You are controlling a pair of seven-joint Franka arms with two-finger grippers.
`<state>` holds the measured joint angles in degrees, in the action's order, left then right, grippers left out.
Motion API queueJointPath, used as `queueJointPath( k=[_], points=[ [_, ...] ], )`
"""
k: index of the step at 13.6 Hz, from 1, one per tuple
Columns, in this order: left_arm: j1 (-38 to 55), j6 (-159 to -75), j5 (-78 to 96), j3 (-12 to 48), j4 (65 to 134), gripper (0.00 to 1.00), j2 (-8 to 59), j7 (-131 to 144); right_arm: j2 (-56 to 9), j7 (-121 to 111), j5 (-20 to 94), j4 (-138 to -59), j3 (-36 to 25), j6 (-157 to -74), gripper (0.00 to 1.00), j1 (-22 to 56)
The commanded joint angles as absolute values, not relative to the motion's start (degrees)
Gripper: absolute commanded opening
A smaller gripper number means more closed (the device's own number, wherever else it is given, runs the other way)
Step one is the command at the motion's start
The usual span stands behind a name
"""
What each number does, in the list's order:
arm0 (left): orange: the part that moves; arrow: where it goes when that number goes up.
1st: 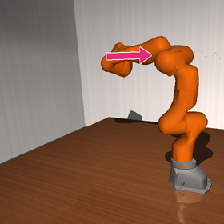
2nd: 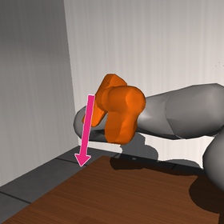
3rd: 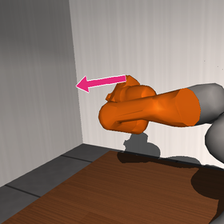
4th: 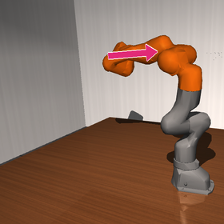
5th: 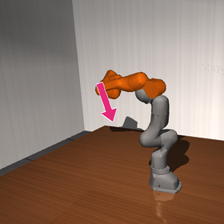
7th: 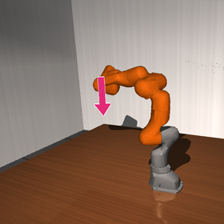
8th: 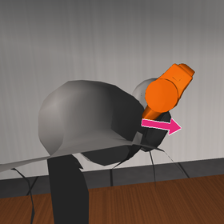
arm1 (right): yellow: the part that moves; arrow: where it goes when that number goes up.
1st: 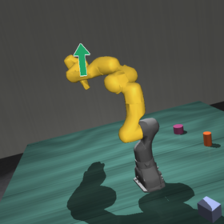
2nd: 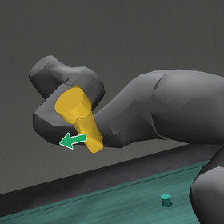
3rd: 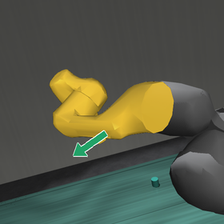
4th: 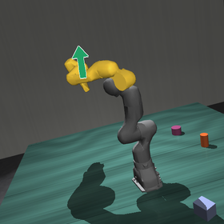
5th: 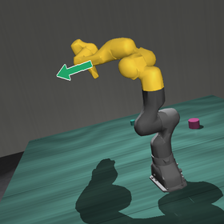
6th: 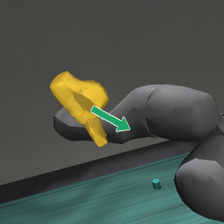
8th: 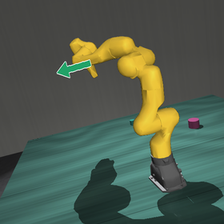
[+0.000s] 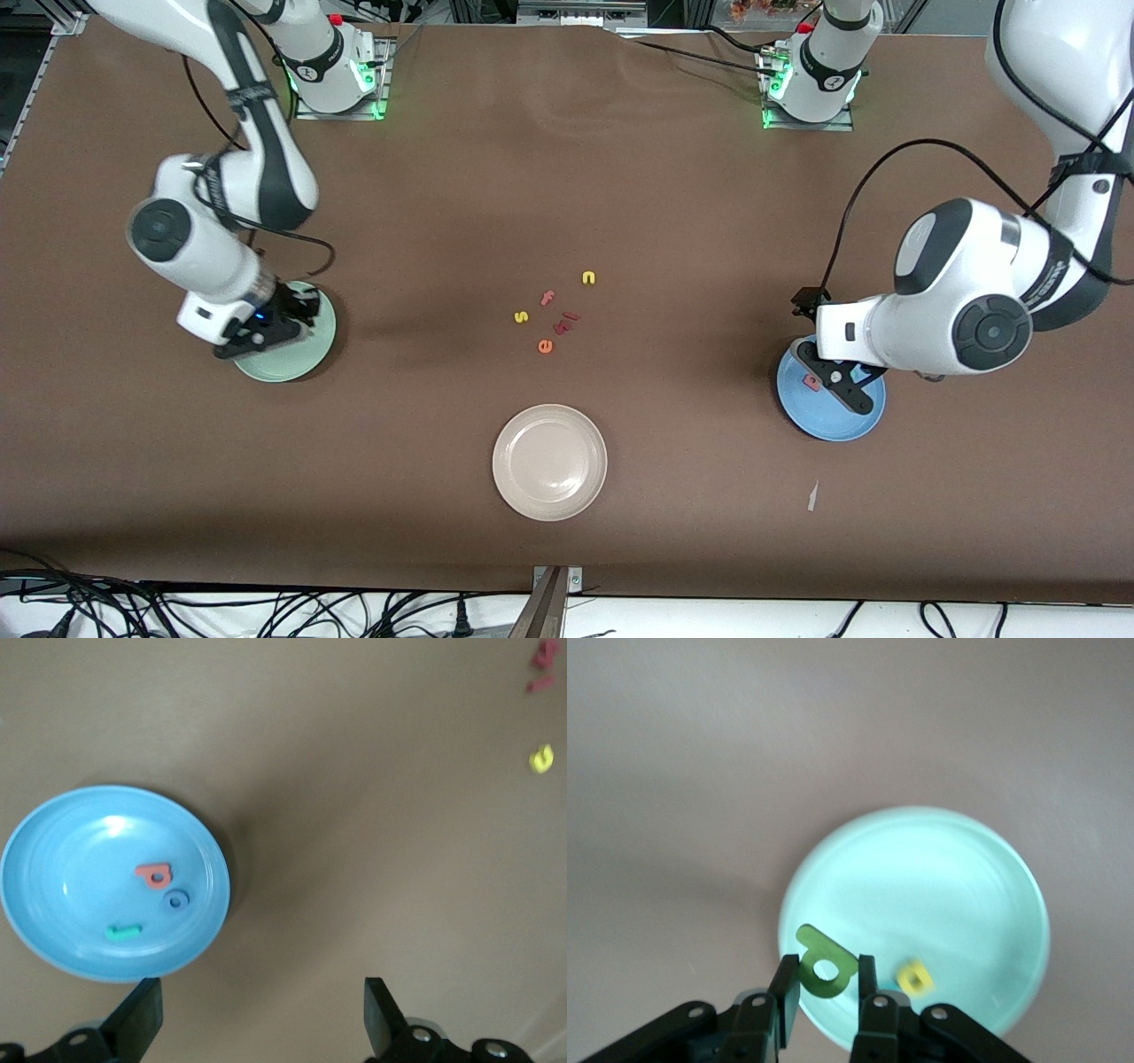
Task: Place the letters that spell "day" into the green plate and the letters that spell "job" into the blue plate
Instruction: 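Place the green d in the green plate with the right gripper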
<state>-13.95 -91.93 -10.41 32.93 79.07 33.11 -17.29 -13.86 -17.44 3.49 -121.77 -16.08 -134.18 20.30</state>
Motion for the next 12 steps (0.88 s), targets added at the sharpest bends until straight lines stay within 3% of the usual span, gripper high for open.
queueJointPath(
  k=[1,2,3,4,5,6,12],
  points=[
    [-14.0,-89.2,-8.7,32.6,79.5,1.00,28.1,-6.4,-7.0,-20.1,2.2,-131.0,-15.0,-134.6,0.07,17.3],
    [-14.3,-88.2,-8.6,32.7,79.5,1.00,26.4,-3.4,-7.0,-20.1,2.2,-131.0,-15.1,-134.6,0.08,17.3],
    [-14.5,-87.6,-8.6,32.6,79.5,1.00,24.6,-1.6,-7.0,-20.1,2.2,-131.0,-15.1,-134.6,0.24,17.2],
    [-14.5,-87.5,-8.6,32.3,79.5,1.00,22.1,0.2,-7.0,-20.1,2.2,-131.1,-15.1,-134.6,0.51,17.2],
    [-14.6,-86.3,-8.7,32.3,79.5,1.00,20.9,1.2,-7.0,-20.0,2.3,-131.1,-15.1,-134.6,0.95,17.3],
    [-14.6,-85.5,-8.7,32.3,79.5,1.00,20.4,1.3,-6.9,-20.0,2.2,-131.0,-15.1,-134.6,1.00,17.3],
    [-18.6,-83.5,-5.3,31.2,74.0,1.00,19.6,1.8,-5.7,-18.9,3.4,-129.6,-15.0,-135.1,1.00,17.3]
  ],
)
